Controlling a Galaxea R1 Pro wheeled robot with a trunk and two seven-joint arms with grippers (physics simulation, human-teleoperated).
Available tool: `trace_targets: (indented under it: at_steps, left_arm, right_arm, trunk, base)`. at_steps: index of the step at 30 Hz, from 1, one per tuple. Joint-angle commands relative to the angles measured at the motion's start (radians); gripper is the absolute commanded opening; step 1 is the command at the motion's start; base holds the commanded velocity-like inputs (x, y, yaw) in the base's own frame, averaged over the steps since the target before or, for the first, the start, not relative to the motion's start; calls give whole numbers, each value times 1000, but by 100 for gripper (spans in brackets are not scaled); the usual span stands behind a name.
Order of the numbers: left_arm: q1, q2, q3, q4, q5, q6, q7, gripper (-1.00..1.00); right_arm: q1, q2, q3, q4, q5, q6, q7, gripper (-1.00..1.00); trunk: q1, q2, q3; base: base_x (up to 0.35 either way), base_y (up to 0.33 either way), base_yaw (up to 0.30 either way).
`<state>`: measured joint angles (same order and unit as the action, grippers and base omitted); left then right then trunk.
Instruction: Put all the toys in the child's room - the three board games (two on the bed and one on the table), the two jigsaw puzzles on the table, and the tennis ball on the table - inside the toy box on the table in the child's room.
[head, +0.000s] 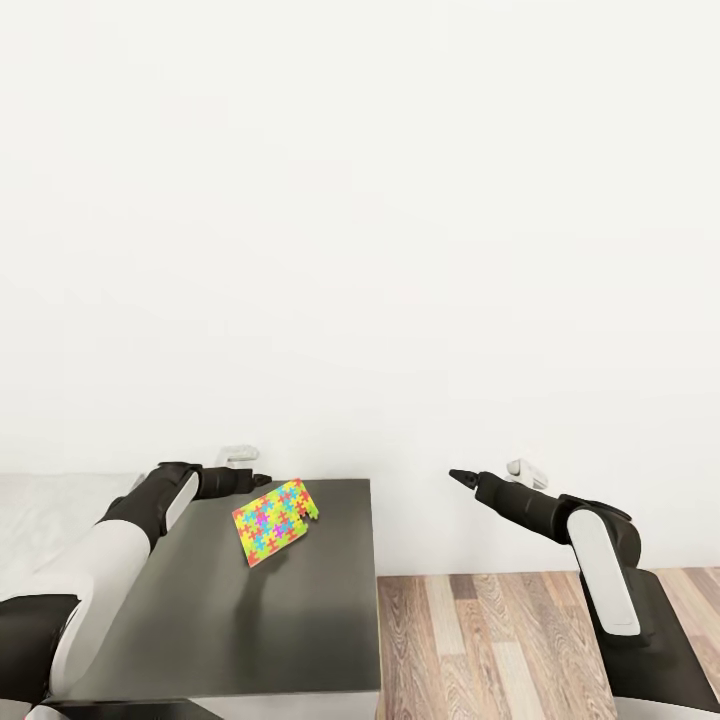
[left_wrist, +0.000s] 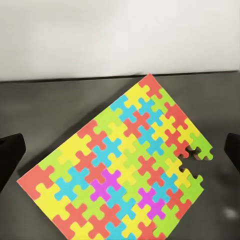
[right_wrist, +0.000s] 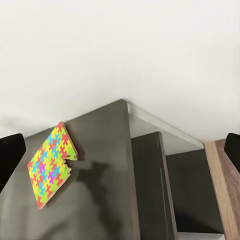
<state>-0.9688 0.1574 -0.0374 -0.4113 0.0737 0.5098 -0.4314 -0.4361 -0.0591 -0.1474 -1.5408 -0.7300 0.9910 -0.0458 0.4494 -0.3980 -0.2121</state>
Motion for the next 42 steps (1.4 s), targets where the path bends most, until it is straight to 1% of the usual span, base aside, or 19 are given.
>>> trace_targets:
  at_steps: [1,13,33,35,39,40,42]
  left_arm:
    - [-1,1,-4,-1,8,7,0,100]
    - [-1,2,-4,-1,8,7,1,100]
    - [-1,2,-1,-1,8,6,1,100]
    - [-1,6,0,-1,8,6,-2,100]
    - [-1,38,1,-1,13,6,-23,100]
    - [-1,48,1,-1,14,6,-39,100]
    - [-1,62,2,-1,15,6,-69,100]
  right_arm:
    - [-1,0,-1,-1,-6,5,-5,100]
    - [-1,1,-2,-2,-7,5,-5,100]
    - [-1,1,-1,-1,-9,5,-5,100]
    - [-1,1,-1,-1,-9,5,-5,100]
    - [-1,1,-1,-1,-9,5,-5,100]
    - [-1,1,-2,-1,-9,5,-5,100]
    - [-1,1,-2,-1,-9,5,-5,100]
  trunk:
    - [1,-2,-2]
    - [1,-2,-4]
    - [1,-2,-35]
    - [1,-2,-38]
    - [1,-2,-45]
    - [1,-2,-47]
    - [1,-2,-50]
  base:
    - [0,0,0]
    - [0,0,0]
    - [0,0,0]
    - [0,0,0]
    - [0,0,0]
    - [0,0,0]
    - [0,0,0]
